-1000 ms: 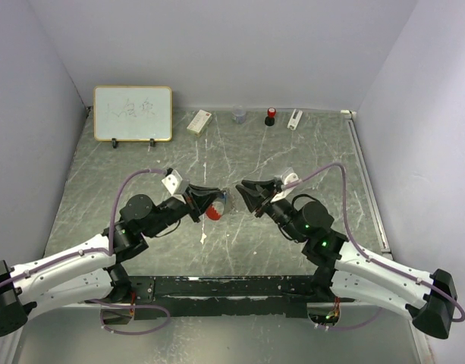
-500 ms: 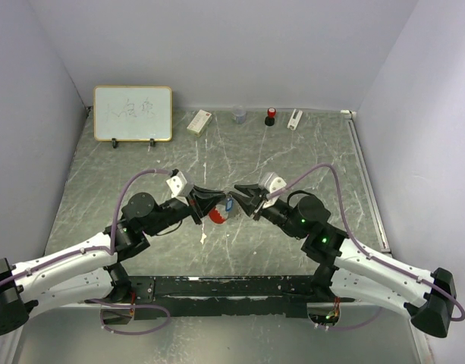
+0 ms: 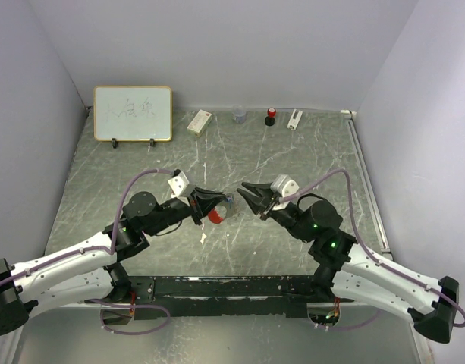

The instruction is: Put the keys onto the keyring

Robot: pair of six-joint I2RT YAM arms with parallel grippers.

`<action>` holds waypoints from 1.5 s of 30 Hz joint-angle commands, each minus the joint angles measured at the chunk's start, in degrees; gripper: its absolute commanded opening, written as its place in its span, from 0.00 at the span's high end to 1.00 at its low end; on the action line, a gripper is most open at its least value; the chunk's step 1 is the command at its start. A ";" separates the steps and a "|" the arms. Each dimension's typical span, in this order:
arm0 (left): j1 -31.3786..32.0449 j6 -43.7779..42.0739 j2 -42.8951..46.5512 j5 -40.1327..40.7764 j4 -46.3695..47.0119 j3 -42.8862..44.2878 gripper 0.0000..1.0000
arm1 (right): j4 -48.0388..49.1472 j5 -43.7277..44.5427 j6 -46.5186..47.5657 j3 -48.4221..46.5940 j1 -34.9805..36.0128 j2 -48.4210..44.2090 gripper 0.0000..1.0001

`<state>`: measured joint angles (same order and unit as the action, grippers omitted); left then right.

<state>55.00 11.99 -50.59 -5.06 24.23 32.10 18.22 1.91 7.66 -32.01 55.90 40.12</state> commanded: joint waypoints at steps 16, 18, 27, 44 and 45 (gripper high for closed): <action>-0.42 -1.08 -0.19 -3.18 0.22 3.14 0.93 | -2.49 -10.27 4.70 -2.14 0.11 4.80 0.73; -0.41 -1.18 -0.56 -3.57 0.05 3.19 0.93 | -2.64 -10.38 4.97 -2.24 0.09 4.96 0.74; -0.42 -1.92 -1.00 -4.88 -1.91 3.33 0.93 | -3.30 -10.90 5.90 -2.66 0.09 4.74 0.83; -0.60 -2.91 -2.62 -5.95 -5.30 5.26 0.93 | -5.45 -11.34 6.67 -3.95 0.09 5.82 1.00; -0.60 -3.12 -3.04 -5.37 -6.74 5.93 0.93 | -5.92 -11.08 6.74 -4.27 0.09 5.79 1.00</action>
<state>54.41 9.50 -52.49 -9.39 18.85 34.06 12.43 -8.21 14.11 -33.78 55.81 45.76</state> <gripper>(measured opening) 0.097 0.012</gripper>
